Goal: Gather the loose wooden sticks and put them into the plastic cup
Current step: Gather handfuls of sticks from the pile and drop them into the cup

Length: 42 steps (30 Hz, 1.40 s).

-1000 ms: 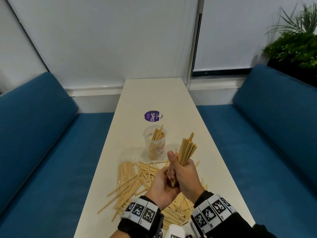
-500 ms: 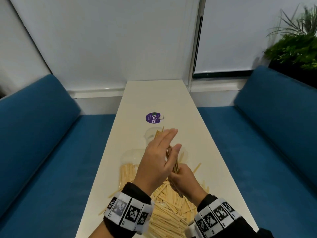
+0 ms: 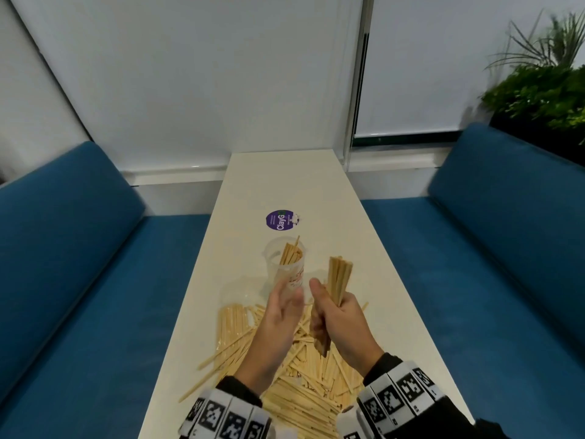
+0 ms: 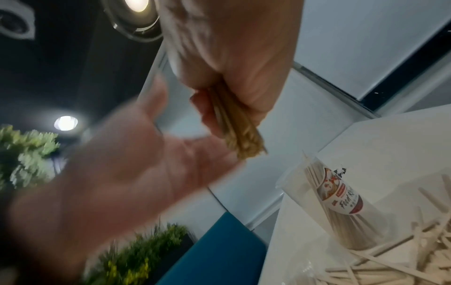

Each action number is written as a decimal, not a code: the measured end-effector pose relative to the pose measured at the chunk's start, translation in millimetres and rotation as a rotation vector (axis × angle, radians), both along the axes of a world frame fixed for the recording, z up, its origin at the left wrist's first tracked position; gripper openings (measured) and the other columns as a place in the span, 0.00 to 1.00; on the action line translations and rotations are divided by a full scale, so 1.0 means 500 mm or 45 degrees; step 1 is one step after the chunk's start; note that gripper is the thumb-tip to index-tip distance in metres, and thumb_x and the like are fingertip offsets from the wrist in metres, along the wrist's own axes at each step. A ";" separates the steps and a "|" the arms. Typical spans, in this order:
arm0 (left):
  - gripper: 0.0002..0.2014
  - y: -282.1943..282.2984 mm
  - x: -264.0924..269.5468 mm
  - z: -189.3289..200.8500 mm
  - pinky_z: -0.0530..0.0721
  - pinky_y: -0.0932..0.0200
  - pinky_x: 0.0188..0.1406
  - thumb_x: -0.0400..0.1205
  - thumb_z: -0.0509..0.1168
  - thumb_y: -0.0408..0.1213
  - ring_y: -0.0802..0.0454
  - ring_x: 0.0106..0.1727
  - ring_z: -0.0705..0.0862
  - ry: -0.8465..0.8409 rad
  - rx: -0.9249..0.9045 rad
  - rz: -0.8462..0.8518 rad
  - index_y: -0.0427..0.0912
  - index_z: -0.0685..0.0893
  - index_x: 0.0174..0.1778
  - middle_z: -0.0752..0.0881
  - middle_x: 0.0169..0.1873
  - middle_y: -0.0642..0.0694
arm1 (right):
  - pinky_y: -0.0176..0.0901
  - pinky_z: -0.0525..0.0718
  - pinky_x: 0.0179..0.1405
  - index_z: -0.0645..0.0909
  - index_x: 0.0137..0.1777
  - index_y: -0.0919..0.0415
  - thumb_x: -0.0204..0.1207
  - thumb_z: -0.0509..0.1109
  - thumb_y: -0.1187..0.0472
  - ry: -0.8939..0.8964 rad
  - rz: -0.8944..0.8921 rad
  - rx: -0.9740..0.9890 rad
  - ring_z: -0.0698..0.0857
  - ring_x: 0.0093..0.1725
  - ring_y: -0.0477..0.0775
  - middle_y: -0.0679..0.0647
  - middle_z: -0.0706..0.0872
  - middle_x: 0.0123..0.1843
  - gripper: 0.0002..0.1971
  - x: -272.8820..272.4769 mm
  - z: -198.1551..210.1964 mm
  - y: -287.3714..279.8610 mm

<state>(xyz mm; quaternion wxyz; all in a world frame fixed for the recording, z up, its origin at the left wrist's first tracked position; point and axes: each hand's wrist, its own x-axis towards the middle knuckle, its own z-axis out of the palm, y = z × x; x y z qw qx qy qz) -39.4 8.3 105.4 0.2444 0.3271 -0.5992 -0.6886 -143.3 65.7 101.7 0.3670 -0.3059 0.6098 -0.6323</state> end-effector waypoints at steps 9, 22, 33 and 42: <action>0.23 0.017 -0.030 -0.044 0.83 0.44 0.55 0.84 0.54 0.43 0.36 0.55 0.84 0.482 1.407 0.105 0.28 0.85 0.57 0.87 0.53 0.31 | 0.39 0.82 0.31 0.78 0.27 0.63 0.73 0.67 0.49 -0.030 0.129 -0.180 0.81 0.23 0.51 0.60 0.80 0.23 0.19 0.024 0.016 -0.002; 0.20 0.020 -0.019 -0.008 0.82 0.69 0.44 0.84 0.45 0.56 0.52 0.51 0.84 -0.045 0.031 0.094 0.57 0.81 0.58 0.86 0.46 0.51 | 0.36 0.67 0.16 0.71 0.25 0.56 0.74 0.65 0.46 0.057 0.116 -0.034 0.66 0.16 0.48 0.50 0.68 0.17 0.20 0.018 0.000 0.001; 0.10 -0.045 -0.003 0.053 0.73 0.78 0.40 0.77 0.67 0.52 0.63 0.42 0.77 -0.395 -1.013 0.021 0.50 0.80 0.43 0.78 0.42 0.54 | 0.30 0.68 0.25 0.73 0.32 0.44 0.80 0.66 0.56 0.584 0.324 0.322 0.69 0.24 0.41 0.44 0.76 0.27 0.14 0.009 -0.046 -0.006; 0.11 -0.064 -0.034 0.002 0.72 0.66 0.34 0.81 0.63 0.38 0.52 0.37 0.75 -0.346 -1.037 -0.121 0.45 0.74 0.32 0.78 0.33 0.47 | 0.31 0.67 0.25 0.78 0.37 0.46 0.77 0.70 0.50 0.420 0.366 0.291 0.68 0.23 0.41 0.45 0.77 0.28 0.08 -0.013 -0.065 0.005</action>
